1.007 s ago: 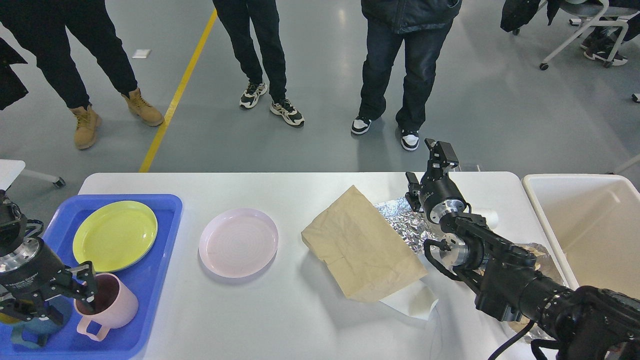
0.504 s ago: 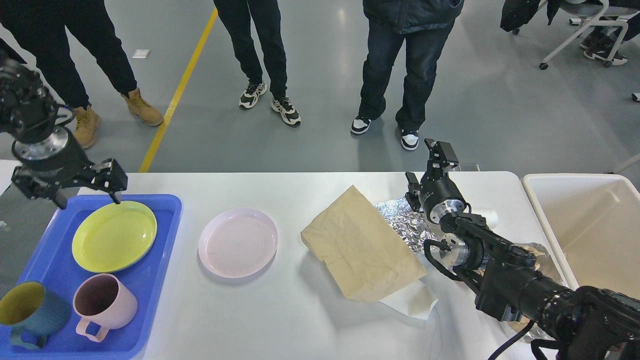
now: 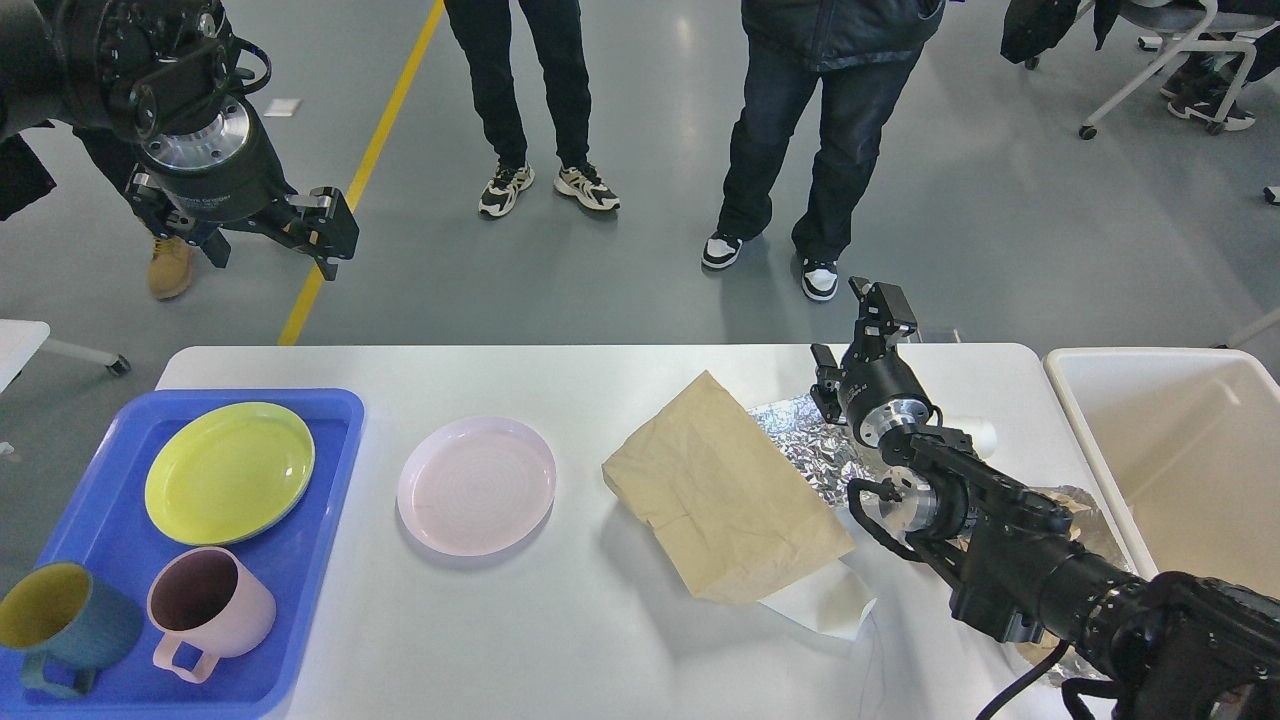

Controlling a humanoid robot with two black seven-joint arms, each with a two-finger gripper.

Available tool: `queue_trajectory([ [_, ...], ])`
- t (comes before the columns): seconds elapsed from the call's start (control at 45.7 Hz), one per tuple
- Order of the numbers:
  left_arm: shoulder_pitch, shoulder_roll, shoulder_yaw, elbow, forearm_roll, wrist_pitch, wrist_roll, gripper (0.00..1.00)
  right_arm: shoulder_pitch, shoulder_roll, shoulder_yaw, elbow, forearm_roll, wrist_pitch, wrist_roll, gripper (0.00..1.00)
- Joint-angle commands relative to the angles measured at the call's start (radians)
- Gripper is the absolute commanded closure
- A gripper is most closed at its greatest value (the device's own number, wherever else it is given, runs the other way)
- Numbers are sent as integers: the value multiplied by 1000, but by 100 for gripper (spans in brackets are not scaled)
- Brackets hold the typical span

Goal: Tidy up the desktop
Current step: 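Raise the left gripper and move it toward the pink plate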

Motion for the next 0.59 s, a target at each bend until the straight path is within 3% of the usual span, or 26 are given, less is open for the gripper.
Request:
queue_trajectory([
  [0.0, 71, -4, -13, -1, -9, 0, 5, 7, 0, 0, 0, 0, 0, 0, 0, 0],
  [0.285, 281, -16, -76, 3, -26, 0, 11, 7, 0, 0, 0, 0, 0, 0, 0, 0],
  [0.569, 432, -34, -156, 5, -37, 314, 17, 7, 0, 0, 0, 0, 0, -1, 0, 0],
])
